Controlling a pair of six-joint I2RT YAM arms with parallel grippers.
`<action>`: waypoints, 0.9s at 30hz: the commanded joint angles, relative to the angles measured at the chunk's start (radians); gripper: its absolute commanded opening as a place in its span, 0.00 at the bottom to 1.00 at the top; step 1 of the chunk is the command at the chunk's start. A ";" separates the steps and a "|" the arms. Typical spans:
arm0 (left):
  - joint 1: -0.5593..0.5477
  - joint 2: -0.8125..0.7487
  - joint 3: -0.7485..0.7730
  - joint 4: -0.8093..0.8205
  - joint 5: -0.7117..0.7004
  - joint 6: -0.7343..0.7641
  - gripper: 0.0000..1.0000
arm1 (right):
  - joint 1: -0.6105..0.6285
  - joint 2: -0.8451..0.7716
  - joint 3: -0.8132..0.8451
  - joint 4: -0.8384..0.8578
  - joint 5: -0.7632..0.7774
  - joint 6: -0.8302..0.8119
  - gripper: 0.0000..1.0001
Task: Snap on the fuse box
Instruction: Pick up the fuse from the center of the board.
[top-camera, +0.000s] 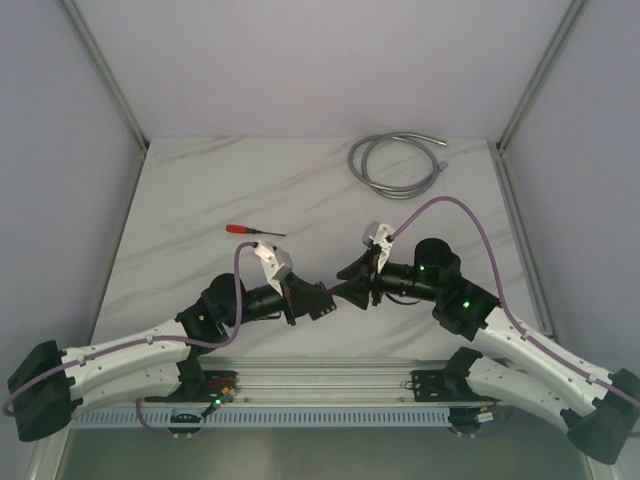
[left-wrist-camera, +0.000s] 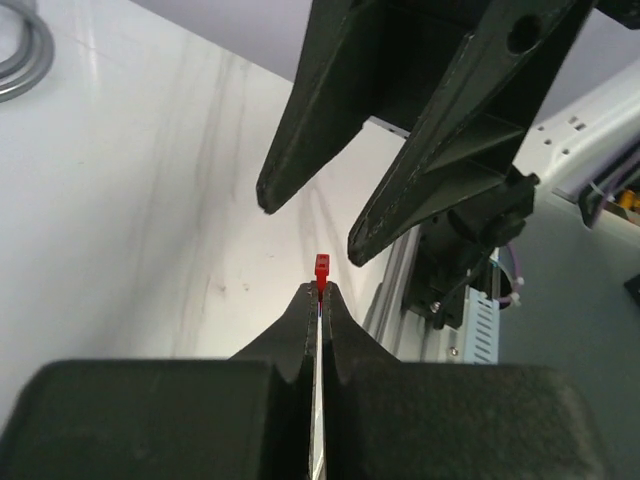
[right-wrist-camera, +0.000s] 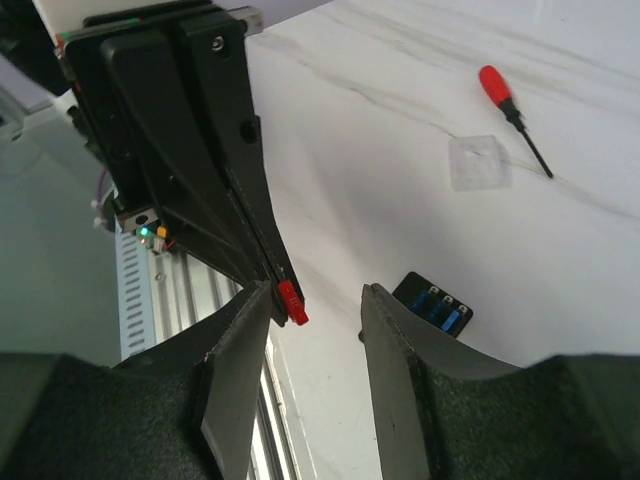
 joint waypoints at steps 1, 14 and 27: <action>0.003 -0.004 0.038 0.031 0.129 0.030 0.00 | -0.005 0.010 0.045 -0.019 -0.130 -0.068 0.46; 0.003 -0.009 0.027 0.064 0.129 0.012 0.00 | -0.007 0.004 0.036 -0.046 -0.205 -0.103 0.31; 0.003 -0.004 0.015 0.036 0.044 -0.002 0.08 | -0.007 0.037 0.039 -0.054 -0.176 -0.102 0.00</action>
